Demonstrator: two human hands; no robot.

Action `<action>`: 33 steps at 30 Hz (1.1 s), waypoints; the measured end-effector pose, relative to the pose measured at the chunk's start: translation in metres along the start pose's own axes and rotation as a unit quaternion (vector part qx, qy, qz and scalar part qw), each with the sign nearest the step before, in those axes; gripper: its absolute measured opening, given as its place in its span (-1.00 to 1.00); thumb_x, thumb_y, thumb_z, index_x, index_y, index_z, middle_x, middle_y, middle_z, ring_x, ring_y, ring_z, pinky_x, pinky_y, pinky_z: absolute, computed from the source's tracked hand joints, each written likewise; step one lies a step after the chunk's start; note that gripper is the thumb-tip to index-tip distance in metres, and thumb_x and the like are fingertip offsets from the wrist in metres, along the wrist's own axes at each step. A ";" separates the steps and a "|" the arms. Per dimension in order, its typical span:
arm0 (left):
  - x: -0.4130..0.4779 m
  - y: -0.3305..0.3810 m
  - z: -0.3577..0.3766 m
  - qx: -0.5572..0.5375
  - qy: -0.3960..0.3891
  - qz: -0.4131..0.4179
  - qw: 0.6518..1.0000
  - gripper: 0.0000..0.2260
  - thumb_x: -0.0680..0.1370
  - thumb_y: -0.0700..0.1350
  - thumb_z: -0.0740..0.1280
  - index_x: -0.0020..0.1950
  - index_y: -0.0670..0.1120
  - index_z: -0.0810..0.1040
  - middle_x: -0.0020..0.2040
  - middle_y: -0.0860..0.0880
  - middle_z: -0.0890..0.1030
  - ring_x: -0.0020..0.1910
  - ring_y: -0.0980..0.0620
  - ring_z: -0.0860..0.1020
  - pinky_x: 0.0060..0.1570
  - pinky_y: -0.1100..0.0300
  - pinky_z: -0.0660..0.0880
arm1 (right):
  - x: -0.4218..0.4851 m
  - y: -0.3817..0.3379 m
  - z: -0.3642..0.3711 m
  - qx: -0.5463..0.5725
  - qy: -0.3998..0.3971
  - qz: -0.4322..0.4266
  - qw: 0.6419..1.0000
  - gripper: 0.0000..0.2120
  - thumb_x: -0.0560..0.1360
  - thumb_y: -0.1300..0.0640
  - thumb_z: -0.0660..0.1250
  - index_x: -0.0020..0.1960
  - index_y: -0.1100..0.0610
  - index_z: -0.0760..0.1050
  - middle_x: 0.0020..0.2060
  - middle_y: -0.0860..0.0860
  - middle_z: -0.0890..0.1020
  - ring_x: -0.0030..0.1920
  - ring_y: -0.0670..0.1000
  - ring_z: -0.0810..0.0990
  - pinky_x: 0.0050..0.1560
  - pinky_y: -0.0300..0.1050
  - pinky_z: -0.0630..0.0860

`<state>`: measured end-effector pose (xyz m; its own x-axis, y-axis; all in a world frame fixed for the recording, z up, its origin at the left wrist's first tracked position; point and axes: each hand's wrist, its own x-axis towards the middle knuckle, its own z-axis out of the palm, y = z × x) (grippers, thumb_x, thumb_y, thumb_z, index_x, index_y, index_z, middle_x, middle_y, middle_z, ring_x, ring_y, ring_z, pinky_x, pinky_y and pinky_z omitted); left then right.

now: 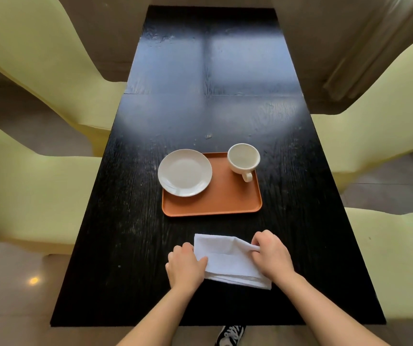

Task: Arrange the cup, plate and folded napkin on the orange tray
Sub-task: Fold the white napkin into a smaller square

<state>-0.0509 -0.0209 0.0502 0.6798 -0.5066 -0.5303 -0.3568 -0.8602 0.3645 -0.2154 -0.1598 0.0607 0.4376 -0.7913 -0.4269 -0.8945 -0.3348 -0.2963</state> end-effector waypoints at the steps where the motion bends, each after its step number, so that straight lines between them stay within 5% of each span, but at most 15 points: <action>1: 0.000 -0.001 0.000 -0.020 -0.001 -0.004 1.000 -0.79 0.50 0.07 0.35 0.01 -0.03 0.48 0.00 -0.01 0.49 0.02 -0.02 0.45 0.05 0.06 0.44 | 0.002 -0.002 -0.003 0.021 -0.002 0.003 1.000 -0.92 0.45 0.16 0.29 -0.18 0.01 0.43 -0.20 -0.08 0.52 -0.16 0.03 0.50 -0.28 -0.07 0.39; 5: -0.003 0.000 -0.001 -0.137 -0.027 -0.013 0.990 -0.87 0.50 -0.07 0.36 -0.12 -0.08 0.45 -0.15 -0.01 0.55 -0.21 0.05 0.50 -0.24 0.14 0.43 | 0.012 -0.001 -0.009 0.085 0.008 0.025 0.996 -0.81 0.46 0.13 0.41 0.07 0.02 0.54 -0.02 -0.03 0.62 0.03 0.07 0.59 -0.02 0.00 0.55; 7: -0.005 0.001 -0.002 -0.196 -0.040 -0.043 0.979 -0.88 0.48 -0.11 0.38 -0.07 -0.08 0.46 -0.14 -0.03 0.57 -0.21 0.05 0.52 -0.22 0.14 0.47 | 0.009 0.003 -0.008 0.057 0.053 0.019 0.997 -0.59 0.46 0.13 0.48 0.28 0.07 0.53 0.14 0.02 0.60 0.21 0.10 0.52 0.15 -0.01 0.52; 10: -0.008 0.002 -0.004 -0.286 -0.031 -0.091 0.953 -0.71 0.47 -0.18 0.40 0.15 -0.12 0.43 -0.09 -0.07 0.58 -0.13 0.01 0.57 -0.11 0.05 0.56 | -0.008 0.006 0.002 0.107 0.143 -0.019 0.984 -0.63 0.48 0.24 0.45 0.28 0.14 0.57 0.12 0.03 0.63 0.15 0.09 0.57 0.13 -0.06 0.53; 13: -0.009 0.001 -0.004 -0.359 -0.064 -0.132 0.922 -0.47 0.47 -0.24 0.42 0.40 -0.11 0.37 -0.06 -0.11 0.62 -0.10 -0.05 0.62 -0.10 0.03 0.60 | -0.031 -0.005 0.016 0.332 0.057 0.046 0.940 -0.71 0.55 0.29 0.35 0.25 0.11 0.59 0.05 -0.06 0.69 0.10 0.00 0.67 0.21 -0.03 0.57; 15: -0.010 -0.001 -0.003 -0.389 -0.082 -0.133 0.908 -0.57 0.46 -0.27 0.42 0.32 -0.15 0.49 -0.06 -0.13 0.66 -0.11 -0.09 0.66 -0.10 -0.03 0.65 | -0.045 -0.016 0.027 0.447 -0.011 0.094 0.890 -0.65 0.58 0.32 0.31 0.32 0.08 0.55 0.12 -0.06 0.69 0.20 -0.01 0.64 0.37 0.06 0.50; 20: -0.017 0.002 -0.002 -0.369 -0.063 -0.079 0.924 -0.76 0.46 -0.30 0.40 0.10 -0.08 0.60 -0.09 -0.07 0.67 -0.10 -0.03 0.66 -0.10 0.03 0.64 | -0.063 -0.032 0.043 0.507 -0.074 0.139 0.848 -0.54 0.63 0.34 0.21 0.52 0.18 0.34 0.40 0.01 0.54 0.39 -0.05 0.50 0.47 -0.06 0.38; 27: -0.046 0.039 0.000 -0.276 -0.012 0.086 0.957 -0.78 0.44 -0.18 0.40 0.03 0.06 0.56 -0.11 0.08 0.64 -0.14 0.15 0.60 -0.17 0.25 0.51 | -0.061 -0.018 0.040 0.581 -0.077 0.157 0.795 -0.58 0.63 0.39 0.18 0.47 0.24 0.41 0.31 0.08 0.60 0.30 -0.01 0.59 0.39 -0.02 0.49; 31: -0.053 0.062 0.015 -0.222 0.002 0.147 0.964 -0.76 0.46 -0.04 0.40 0.12 0.06 0.57 -0.03 0.07 0.62 -0.10 0.17 0.58 -0.10 0.24 0.52 | -0.055 -0.006 0.022 0.691 -0.071 0.190 0.694 -0.68 0.68 0.09 0.21 0.32 0.27 0.52 0.14 0.19 0.70 0.16 0.14 0.70 0.29 0.10 0.58; 33: -0.057 0.073 0.022 -0.200 -0.002 0.173 0.964 -0.67 0.49 -0.05 0.37 0.26 0.07 0.53 0.05 0.10 0.60 -0.04 0.19 0.56 -0.02 0.25 0.51 | -0.054 0.000 0.009 0.703 -0.071 0.177 0.685 -0.61 0.66 -0.10 0.21 0.20 0.20 0.59 0.07 0.19 0.74 0.09 0.15 0.73 0.17 0.11 0.62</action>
<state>-0.1298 -0.0556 0.0904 0.5615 -0.7602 -0.3268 -0.2850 -0.5485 0.7860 -0.2384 -0.1124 0.0766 0.3096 -0.6053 -0.7333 -0.0182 0.7673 -0.6410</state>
